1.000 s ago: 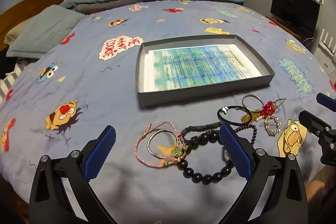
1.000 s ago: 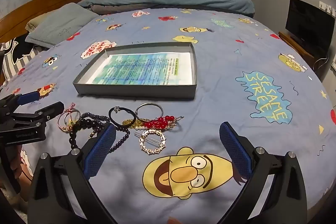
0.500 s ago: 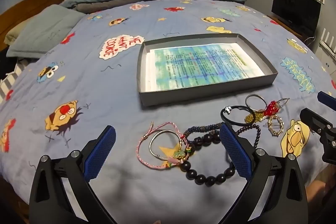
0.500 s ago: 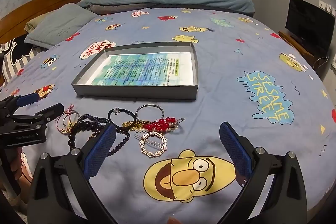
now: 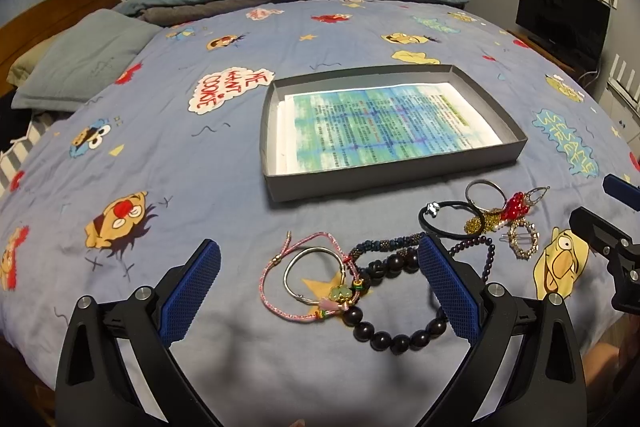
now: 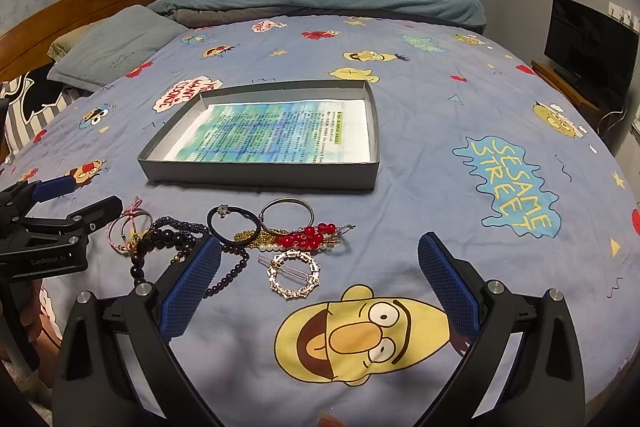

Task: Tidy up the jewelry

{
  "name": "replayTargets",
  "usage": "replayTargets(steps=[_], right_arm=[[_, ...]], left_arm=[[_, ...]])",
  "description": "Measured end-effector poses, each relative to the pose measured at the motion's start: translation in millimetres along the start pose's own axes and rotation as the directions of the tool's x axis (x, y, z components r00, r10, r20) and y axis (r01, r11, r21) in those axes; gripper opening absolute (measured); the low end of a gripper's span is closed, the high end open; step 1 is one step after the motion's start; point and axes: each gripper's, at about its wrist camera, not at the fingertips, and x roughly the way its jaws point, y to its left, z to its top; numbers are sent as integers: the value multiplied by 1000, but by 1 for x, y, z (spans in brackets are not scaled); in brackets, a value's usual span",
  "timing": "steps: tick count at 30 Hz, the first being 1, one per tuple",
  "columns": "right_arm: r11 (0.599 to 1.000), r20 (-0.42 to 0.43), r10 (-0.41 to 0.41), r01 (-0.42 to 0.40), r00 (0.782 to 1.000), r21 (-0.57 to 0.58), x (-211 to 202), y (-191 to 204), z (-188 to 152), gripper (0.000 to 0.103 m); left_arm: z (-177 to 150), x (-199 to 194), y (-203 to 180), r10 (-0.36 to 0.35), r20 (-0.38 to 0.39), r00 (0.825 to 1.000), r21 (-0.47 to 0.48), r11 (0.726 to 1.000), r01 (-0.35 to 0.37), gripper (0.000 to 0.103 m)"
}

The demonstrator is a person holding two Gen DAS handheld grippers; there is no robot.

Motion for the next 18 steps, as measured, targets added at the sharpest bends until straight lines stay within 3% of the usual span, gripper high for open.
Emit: replayTargets(steps=[18], right_arm=[[1000,-2,-2,2,1000,-1,-2,-1,0,97]], left_arm=[[-1,-2,-2,-6,-2,1000,0,1000,6,98]])
